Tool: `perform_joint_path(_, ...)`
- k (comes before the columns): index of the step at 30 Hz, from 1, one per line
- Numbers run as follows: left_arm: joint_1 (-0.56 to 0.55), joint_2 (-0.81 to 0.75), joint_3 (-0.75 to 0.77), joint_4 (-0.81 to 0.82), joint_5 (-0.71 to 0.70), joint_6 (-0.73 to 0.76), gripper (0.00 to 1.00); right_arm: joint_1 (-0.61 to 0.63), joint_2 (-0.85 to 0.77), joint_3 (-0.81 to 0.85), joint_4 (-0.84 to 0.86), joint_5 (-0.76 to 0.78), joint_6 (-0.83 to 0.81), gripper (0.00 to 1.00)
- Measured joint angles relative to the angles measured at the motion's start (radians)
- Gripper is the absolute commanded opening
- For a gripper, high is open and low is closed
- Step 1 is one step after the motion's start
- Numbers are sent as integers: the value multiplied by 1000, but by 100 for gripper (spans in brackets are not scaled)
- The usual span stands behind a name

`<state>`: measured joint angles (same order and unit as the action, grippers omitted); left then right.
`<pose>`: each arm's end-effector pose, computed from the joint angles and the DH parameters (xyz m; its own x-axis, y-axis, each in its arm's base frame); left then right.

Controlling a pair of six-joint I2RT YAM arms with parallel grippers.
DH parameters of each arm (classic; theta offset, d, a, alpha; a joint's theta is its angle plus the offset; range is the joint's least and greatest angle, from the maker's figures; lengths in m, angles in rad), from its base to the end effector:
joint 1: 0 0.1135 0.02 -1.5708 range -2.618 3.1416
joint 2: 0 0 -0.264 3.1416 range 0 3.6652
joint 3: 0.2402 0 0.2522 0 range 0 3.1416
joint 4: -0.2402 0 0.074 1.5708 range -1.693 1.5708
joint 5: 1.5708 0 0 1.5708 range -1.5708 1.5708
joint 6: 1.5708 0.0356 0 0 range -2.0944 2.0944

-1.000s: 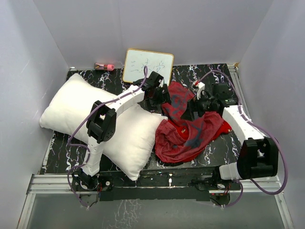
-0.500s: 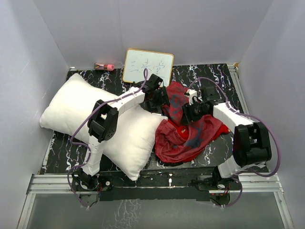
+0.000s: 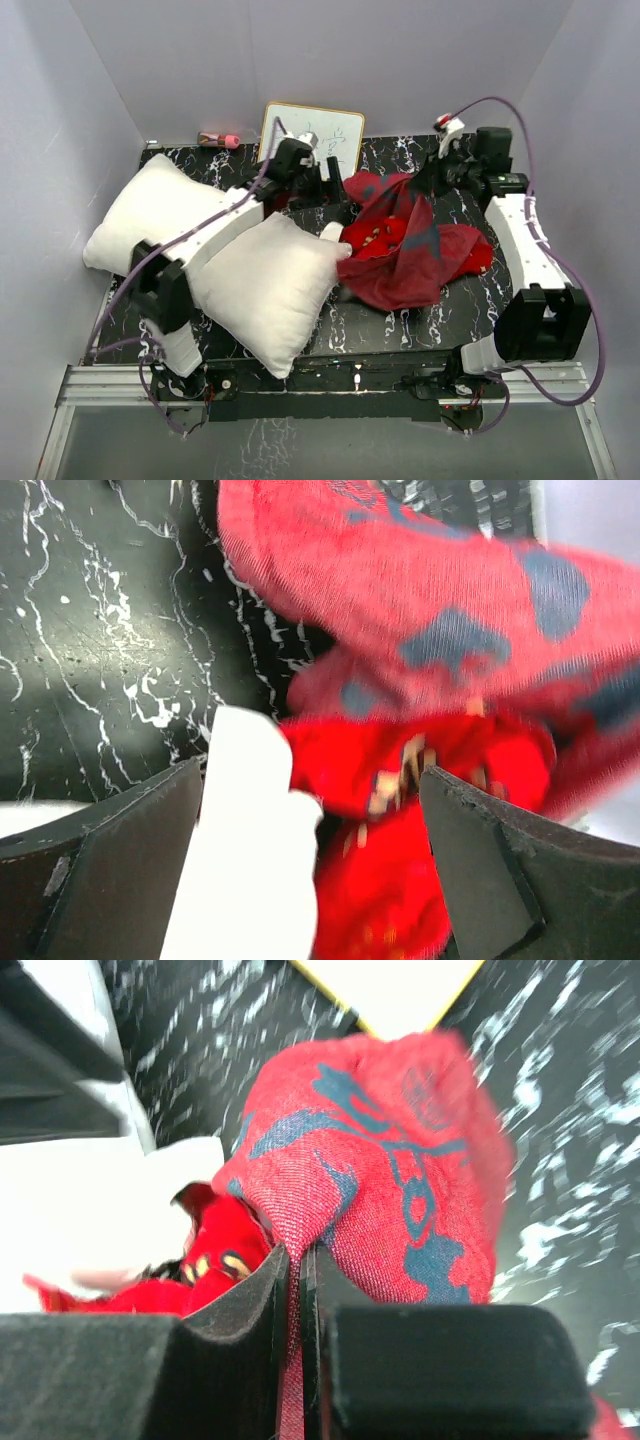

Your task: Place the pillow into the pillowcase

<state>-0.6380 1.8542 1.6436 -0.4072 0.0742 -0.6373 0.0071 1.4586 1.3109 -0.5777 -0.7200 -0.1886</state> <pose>0.3480 -0.2613 0.3110 -0.7563 -0.1780 -0.6296 0.2395 0.8202 -0.5196 0.3168 0.0257 0.3323 -0.5582 -0.1449 -0.8170 -0.6142 0.7341 0.2894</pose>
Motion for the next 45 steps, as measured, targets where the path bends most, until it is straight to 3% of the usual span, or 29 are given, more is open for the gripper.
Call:
perform_joint_path(6, 4, -373, -263, 166, 26, -10, 88, -48, -73, 57, 77, -66, 34, 8)
perform_joint_path(10, -22, -410, -317, 209, 61, -9, 89, -44, -76, 15, 84, -80, 47, 8)
perform_joint_path(21, -129, -187, -353, 259, 97, -65, 89, -42, -59, -16, 74, -20, 64, 9)
perform_joint_path(26, -119, -53, -293, 257, 60, -215, 87, -42, -43, -16, 74, 39, 65, 9)
perform_joint_path(33, -112, 164, -79, 257, 0, -448, 74, -42, -43, -16, 83, 51, 84, 9)
perform_joint_path(39, -112, 262, -31, 246, -72, -620, 74, -45, -50, -27, 89, 52, 89, 10)
perform_joint_path(45, -108, 320, -20, 269, -127, -684, 77, -49, -63, -52, 89, 51, 91, 9)
